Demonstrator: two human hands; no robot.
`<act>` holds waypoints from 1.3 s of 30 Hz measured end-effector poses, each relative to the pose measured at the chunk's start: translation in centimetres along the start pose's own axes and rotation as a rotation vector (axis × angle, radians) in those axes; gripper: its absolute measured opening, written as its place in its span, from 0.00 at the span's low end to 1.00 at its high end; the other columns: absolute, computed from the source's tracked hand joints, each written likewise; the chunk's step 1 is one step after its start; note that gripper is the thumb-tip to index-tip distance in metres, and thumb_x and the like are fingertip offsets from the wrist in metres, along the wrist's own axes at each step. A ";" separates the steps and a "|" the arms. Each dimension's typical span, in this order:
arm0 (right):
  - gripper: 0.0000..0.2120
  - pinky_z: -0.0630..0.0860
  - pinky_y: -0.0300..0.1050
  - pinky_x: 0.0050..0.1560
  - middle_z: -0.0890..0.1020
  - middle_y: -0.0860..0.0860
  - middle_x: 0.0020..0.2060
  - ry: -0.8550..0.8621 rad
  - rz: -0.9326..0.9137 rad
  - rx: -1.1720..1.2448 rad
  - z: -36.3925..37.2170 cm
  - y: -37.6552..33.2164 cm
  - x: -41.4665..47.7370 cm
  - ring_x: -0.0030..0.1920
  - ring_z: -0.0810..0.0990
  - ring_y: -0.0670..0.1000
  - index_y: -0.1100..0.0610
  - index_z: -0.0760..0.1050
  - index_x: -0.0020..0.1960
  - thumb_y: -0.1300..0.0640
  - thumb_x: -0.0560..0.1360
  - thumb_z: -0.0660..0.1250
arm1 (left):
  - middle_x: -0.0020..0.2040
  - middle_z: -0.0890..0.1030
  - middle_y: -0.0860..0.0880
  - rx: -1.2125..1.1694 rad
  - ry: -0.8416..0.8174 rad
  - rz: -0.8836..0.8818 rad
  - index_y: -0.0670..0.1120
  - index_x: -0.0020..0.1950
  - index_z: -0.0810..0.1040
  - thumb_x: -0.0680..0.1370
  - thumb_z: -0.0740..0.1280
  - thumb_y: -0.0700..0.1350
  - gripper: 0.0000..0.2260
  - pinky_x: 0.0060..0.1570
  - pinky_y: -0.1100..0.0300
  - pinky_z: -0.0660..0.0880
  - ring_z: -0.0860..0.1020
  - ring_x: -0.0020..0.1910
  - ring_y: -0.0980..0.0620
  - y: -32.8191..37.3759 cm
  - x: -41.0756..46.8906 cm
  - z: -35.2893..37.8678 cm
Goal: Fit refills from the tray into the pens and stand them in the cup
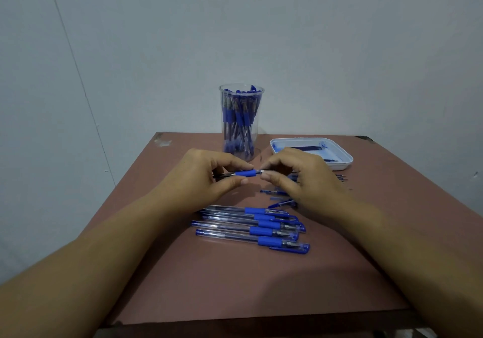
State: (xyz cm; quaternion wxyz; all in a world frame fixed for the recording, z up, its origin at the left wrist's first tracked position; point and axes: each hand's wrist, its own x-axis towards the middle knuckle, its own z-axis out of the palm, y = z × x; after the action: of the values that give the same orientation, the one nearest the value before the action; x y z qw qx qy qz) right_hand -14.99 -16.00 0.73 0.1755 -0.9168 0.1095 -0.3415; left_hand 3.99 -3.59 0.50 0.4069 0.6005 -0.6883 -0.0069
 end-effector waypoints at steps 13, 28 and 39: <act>0.05 0.73 0.31 0.43 0.79 0.40 0.41 -0.021 0.033 0.058 -0.3 0.0 -0.3 0.43 0.78 0.42 0.45 0.77 0.51 0.49 0.75 0.69 | 0.39 0.84 0.58 -0.011 -0.006 -0.002 0.57 0.54 0.84 0.73 0.74 0.48 0.10 0.36 0.72 0.69 0.77 0.33 0.59 0.0 0.0 0.2; 0.03 0.74 0.35 0.44 0.80 0.40 0.41 -0.009 0.009 0.045 -0.4 -0.2 -0.3 0.45 0.79 0.45 0.46 0.79 0.49 0.52 0.75 0.70 | 0.33 0.80 0.63 -0.023 0.007 -0.019 0.53 0.54 0.85 0.73 0.75 0.46 0.10 0.35 0.74 0.67 0.75 0.31 0.63 0.7 -0.1 0.5; 0.06 0.70 0.39 0.53 0.77 0.38 0.46 -0.280 0.187 -0.029 -3.8 1.8 -1.3 0.53 0.74 0.41 0.39 0.80 0.45 0.44 0.70 0.74 | 0.34 0.81 0.59 -0.002 0.005 -0.092 0.60 0.52 0.84 0.72 0.75 0.48 0.11 0.34 0.71 0.69 0.73 0.31 0.58 -0.7 0.1 0.4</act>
State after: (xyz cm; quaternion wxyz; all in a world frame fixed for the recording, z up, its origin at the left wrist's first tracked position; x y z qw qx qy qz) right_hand -18.60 -18.17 1.96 0.2067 -0.9438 0.1736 -0.1908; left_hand 4.34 -4.04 -0.07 0.4083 0.6313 -0.6589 -0.0247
